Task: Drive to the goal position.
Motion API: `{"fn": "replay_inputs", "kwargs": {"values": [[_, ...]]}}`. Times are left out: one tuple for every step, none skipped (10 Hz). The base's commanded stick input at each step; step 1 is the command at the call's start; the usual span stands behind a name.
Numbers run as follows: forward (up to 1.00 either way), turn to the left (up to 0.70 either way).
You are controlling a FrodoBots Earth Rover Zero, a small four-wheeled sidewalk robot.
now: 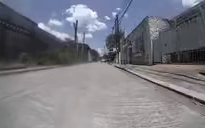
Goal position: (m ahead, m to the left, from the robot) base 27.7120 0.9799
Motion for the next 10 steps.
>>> {"fn": "replay_inputs", "kwargs": {"values": [[0.85, 0.00], [0.85, 0.00], [0.85, 0.00], [0.85, 0.00], [0.85, 0.00], [0.85, 0.00], [0.85, 0.00], [0.85, 0.00], [0.85, 0.00], [0.85, 0.00]]}}
